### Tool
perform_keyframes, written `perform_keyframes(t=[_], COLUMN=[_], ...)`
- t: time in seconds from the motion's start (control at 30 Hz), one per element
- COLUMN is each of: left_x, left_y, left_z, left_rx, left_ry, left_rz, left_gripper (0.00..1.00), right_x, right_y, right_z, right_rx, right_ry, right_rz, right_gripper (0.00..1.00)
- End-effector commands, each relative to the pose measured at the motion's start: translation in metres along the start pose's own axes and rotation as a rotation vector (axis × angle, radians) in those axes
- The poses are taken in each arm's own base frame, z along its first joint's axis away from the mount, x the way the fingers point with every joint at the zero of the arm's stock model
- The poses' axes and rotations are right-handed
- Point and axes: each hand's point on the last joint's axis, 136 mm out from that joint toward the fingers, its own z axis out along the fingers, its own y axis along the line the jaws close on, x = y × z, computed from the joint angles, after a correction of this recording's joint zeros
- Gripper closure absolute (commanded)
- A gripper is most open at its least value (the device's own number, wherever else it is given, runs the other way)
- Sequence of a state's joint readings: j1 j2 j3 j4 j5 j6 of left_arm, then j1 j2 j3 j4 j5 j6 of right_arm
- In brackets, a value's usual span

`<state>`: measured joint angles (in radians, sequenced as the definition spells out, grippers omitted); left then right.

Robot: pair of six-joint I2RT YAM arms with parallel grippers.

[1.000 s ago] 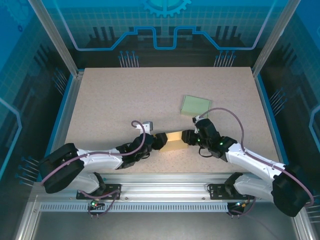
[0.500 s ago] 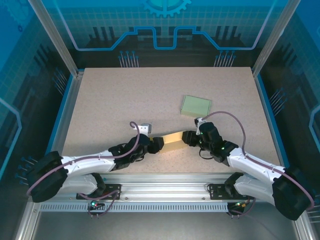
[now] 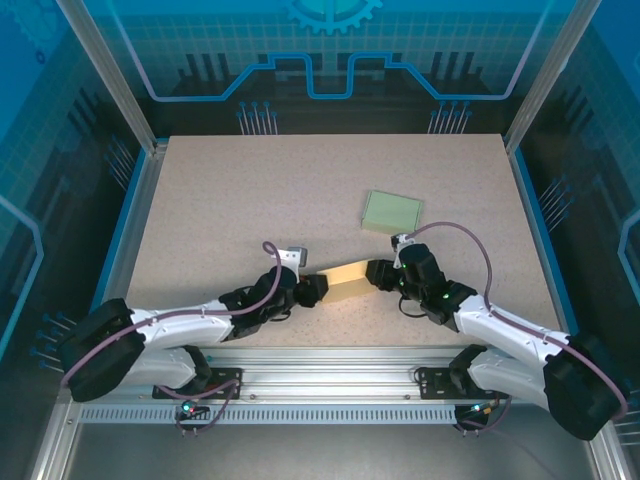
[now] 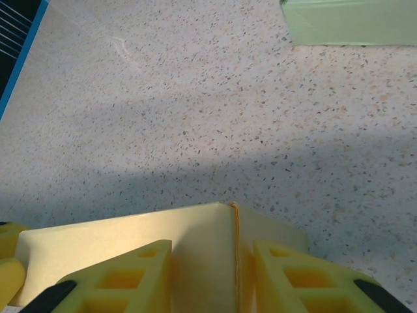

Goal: Fold the paper box

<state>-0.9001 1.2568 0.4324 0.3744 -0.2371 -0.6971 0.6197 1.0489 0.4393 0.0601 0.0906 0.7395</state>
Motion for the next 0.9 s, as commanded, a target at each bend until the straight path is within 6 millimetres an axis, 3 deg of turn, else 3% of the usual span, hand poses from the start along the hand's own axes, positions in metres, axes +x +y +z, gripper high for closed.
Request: perform_keyframes(t=[0.0,0.07,0.13,0.27,0.33,0.43,0.5,0.67,0.87], left_x=[0.064,0.052,0.036,-0.005,-0.022,-0.023,-0.018,-0.003,-0.001], left_y=[0.053,0.049,0.038,-0.002,-0.029,-0.060,-0.068,-0.062,-0.054], left_z=[-0.004,-0.006,-0.009,-0.015,-0.020,-0.026,-0.025,-0.007,0.016], left_rx=[-0.163,-0.160,-0.132,-0.023,0.066,0.207,0.256,0.251,0.241], left_ry=[0.240,0.208,0.163,0.045,-0.020,-0.034,-0.010,0.115,0.229], left_rz=[0.073,0.111,0.184,0.450,0.634,0.894,1.010,1.170,1.170], left_gripper=[0.60,0.55,0.35,0.14,0.11,0.09,0.05,0.03,0.05], right_x=[0.050,0.049,0.048,0.047,0.046,0.044,0.043,0.039,0.037], right_y=[-0.042,-0.041,-0.041,-0.040,-0.039,-0.037,-0.035,-0.031,-0.027], right_z=[-0.003,-0.004,-0.005,-0.006,-0.005,-0.005,-0.005,-0.005,-0.005], right_rx=[0.153,0.149,0.153,0.153,0.150,0.151,0.149,0.142,0.134], right_ry=[0.181,0.178,0.176,0.176,0.176,0.177,0.176,0.169,0.175], right_rz=[0.009,0.007,0.002,0.000,-0.002,-0.008,-0.010,-0.018,-0.029], right_gripper=[0.65,0.65,0.65,0.65,0.65,0.65,0.65,0.65,0.65])
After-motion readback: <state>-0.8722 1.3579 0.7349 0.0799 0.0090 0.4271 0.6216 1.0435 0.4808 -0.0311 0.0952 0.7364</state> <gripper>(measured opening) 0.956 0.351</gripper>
